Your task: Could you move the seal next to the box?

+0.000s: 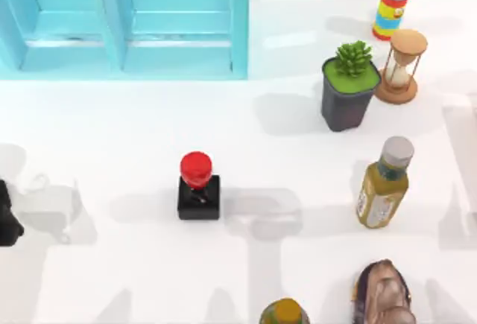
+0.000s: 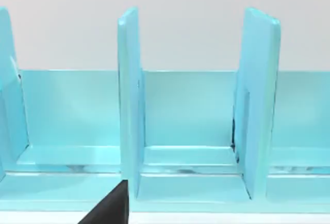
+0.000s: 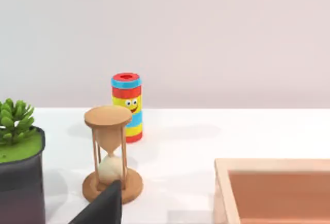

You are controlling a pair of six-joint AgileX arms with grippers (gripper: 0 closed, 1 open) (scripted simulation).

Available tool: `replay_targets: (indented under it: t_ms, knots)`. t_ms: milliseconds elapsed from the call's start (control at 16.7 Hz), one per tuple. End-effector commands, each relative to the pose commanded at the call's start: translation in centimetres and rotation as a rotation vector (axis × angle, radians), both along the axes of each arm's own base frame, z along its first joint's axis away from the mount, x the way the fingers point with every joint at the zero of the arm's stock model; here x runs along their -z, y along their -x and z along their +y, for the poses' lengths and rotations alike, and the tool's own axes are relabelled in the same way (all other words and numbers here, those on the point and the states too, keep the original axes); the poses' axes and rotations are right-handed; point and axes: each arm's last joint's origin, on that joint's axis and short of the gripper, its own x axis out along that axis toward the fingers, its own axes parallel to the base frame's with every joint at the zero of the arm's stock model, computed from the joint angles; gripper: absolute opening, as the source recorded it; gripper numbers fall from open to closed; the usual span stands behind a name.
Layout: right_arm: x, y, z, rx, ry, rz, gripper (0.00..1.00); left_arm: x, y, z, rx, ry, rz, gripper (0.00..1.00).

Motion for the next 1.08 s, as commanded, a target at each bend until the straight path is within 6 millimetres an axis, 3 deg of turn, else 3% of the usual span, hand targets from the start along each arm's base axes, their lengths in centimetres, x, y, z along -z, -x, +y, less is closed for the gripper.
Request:
replay_targets:
  t_ms: [300, 600, 840, 1080]
  knots:
    - [-1.1, 0.0, 0.2, -0.015, -0.019, 0.032, 1.00, 0.0, 0.0, 0.0, 0.000, 0.000, 0.000, 1.00]
    - [-6.4, -1.0, 1.3, -0.081, -0.103, 0.196, 1.00, 0.0, 0.0, 0.0, 0.000, 0.000, 0.000, 1.00]
    - [-12.3, -4.0, 3.5, -0.140, -0.179, 0.403, 1.00, 0.0, 0.0, 0.0, 0.000, 0.000, 0.000, 1.00]
    - [-17.4, -9.3, 7.9, -0.176, -0.228, 0.646, 1.00, 0.0, 0.0, 0.0, 0.000, 0.000, 0.000, 1.00]
